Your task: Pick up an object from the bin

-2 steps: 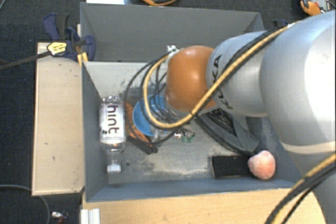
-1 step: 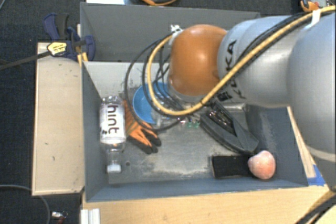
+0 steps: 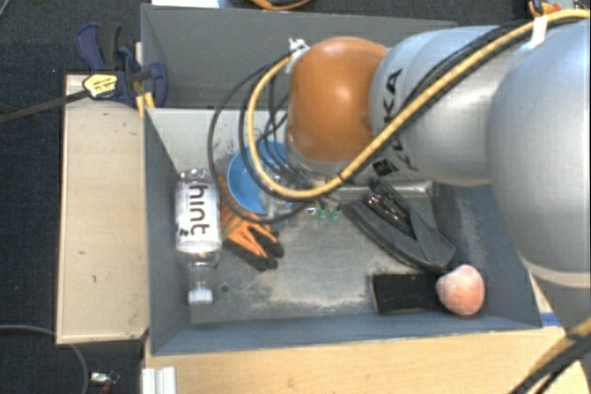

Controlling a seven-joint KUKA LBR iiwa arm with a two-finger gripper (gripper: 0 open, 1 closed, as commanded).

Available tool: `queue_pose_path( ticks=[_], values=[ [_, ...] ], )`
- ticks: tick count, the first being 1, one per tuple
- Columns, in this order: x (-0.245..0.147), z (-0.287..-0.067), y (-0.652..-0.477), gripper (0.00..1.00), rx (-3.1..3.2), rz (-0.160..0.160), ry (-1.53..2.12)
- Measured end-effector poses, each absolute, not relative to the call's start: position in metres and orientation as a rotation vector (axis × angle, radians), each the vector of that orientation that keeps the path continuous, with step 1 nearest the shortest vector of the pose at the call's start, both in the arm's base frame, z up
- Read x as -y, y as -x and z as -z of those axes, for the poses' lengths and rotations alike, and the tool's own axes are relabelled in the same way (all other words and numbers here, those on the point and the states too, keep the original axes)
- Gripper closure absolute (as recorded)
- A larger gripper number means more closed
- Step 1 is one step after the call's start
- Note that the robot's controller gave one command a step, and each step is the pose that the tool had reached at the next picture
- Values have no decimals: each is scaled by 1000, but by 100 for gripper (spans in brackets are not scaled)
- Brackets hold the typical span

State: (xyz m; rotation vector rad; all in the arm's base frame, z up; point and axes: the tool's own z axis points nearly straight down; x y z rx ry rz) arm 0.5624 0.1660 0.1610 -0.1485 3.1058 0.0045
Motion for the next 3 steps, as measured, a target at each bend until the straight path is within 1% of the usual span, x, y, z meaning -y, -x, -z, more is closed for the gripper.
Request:
queue_pose_path(
  ticks=[1,2,3],
  values=[
    [-186,-114,-545,100,-3099,-8,153],
    [-185,-117,-551,100,-3096,-6,173],
    [-182,-115,-541,100,-3080,-3,327]
  ],
)
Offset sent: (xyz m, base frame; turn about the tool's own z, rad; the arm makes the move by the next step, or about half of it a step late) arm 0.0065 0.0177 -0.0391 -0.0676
